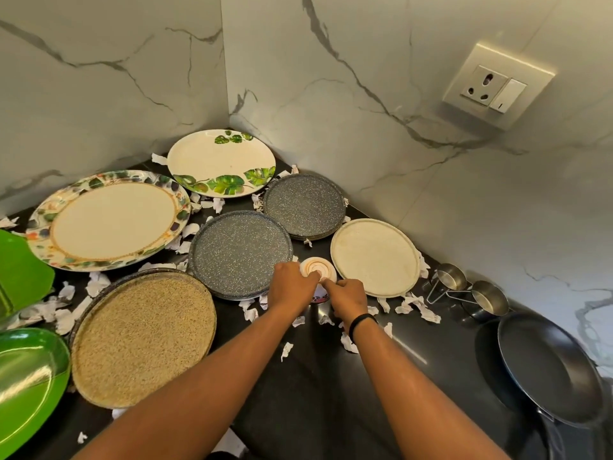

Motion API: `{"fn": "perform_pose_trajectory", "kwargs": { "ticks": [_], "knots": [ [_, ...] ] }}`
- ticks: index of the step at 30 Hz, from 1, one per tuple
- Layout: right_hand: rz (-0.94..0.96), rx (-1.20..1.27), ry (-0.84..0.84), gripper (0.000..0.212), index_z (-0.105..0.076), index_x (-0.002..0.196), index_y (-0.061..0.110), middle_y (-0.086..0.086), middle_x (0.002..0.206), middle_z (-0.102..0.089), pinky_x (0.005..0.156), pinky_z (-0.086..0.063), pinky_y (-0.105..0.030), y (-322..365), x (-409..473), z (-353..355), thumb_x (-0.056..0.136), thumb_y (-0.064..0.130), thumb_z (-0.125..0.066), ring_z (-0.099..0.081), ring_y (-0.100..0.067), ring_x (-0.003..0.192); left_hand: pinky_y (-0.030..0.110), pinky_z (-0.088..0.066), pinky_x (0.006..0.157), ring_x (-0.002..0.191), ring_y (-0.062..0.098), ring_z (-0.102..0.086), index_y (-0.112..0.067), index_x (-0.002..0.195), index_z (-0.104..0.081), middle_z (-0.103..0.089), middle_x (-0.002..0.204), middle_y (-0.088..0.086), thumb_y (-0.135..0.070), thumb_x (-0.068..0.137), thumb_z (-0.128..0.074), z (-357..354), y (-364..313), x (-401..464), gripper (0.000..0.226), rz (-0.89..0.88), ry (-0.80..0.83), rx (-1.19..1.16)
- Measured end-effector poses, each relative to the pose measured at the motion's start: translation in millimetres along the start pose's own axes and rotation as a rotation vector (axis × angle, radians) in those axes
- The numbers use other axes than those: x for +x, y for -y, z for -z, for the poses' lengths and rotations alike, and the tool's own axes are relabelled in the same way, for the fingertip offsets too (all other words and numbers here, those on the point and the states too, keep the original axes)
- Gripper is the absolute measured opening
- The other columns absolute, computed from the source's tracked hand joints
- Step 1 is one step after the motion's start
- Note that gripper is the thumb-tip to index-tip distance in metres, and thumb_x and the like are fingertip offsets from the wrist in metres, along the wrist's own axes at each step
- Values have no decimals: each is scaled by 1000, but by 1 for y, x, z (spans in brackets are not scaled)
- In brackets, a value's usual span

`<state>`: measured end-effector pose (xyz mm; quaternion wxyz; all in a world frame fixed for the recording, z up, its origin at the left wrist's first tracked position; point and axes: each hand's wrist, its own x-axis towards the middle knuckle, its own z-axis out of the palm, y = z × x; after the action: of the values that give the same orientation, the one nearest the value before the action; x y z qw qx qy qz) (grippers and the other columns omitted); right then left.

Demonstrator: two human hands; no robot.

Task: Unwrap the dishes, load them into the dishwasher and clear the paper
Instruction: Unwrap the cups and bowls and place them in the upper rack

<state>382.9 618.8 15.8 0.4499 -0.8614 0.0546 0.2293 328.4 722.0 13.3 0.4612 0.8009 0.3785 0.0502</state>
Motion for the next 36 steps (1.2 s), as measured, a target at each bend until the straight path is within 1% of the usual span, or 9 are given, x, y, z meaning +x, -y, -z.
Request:
{"fn": "perform_pose_trajectory", "kwargs": {
  "ticks": [5, 9, 12, 16, 22, 24, 27, 30, 36],
  "knots": [
    [4, 8, -1, 40, -53, 54, 16, 1, 52, -46, 58, -37, -31, 3, 0, 1, 88, 26, -71, -43, -16, 49, 32, -40, 72, 84, 21, -54, -10, 99, -69, -51, 112, 6, -41, 89, -66, -1, -6, -4, 33, -58, -34, 49],
    [12, 138, -60, 38, -54, 54, 7, -9, 56, -42, 59, -35, -35, 8, -4, 1, 83, 22, -73, -39, -21, 58, 40, -49, 79, 90, 26, -57, -9, 91, -67, -52, 107, 6, -44, 88, -66, -2, -3, -9, 36, -91, -90, 13],
    [43, 176, -87, 33, -67, 74, -7, -28, 70, -58, 62, -51, -42, 10, -3, 1, 79, 25, -74, -50, -23, 64, 39, -46, 76, 87, 24, -54, -15, 70, -58, -56, 91, 4, -45, 85, -68, -3, 4, -14, 35, -71, -106, -75],
    [84, 47, -83, 17, -69, 57, 20, -9, 84, -73, 80, -59, -42, 17, -7, -11, 70, 31, -69, -68, -24, 80, 33, -35, 65, 80, 22, -53, -15, 68, -58, -59, 85, 8, -30, 87, -62, -11, 9, -24, 25, -82, -53, -91],
    [70, -31, -71, 35, -69, 110, 15, -8, 119, -64, 97, -52, -40, 15, -7, -11, 76, 23, -72, -64, -25, 105, 28, -36, 74, 90, 13, -48, -12, 87, -64, -59, 107, 4, -27, 91, -65, -8, 7, -24, 15, -108, -51, -40],
    [53, -26, -78, 37, -64, 114, 12, -7, 115, -60, 94, -52, -40, 15, -6, -6, 79, 20, -73, -61, -26, 104, 30, -41, 80, 99, 15, -53, -11, 104, -66, -57, 108, -1, -30, 90, -69, -5, 7, -20, 23, -102, -39, -38],
    [5, -18, -79, 12, -62, 87, 13, -9, 87, -61, 78, -55, -42, 11, -3, -4, 81, 17, -72, -57, -27, 82, 33, -48, 80, 97, 20, -60, -12, 116, -59, -64, 110, 2, -27, 89, -71, 3, 4, -15, 34, -67, -10, -34],
    [-41, -2, -50, 22, -57, 68, 15, -5, 70, -58, 81, -59, -47, 4, -1, -3, 84, 13, -71, -58, -26, 74, 35, -49, 85, 108, 27, -62, -11, 132, -50, -64, 120, 7, -30, 87, -73, 5, 2, -5, 55, -66, 68, 31],
    [-63, 81, -48, 28, -58, 64, 14, -6, 66, -60, 66, -49, -33, 1, 7, -3, 87, 17, -75, -56, -23, 65, 39, -45, 97, 115, 29, -54, -7, 125, -58, -55, 125, 12, -37, 89, -69, -1, -1, 3, 48, -106, 122, 122]
  ]
}}
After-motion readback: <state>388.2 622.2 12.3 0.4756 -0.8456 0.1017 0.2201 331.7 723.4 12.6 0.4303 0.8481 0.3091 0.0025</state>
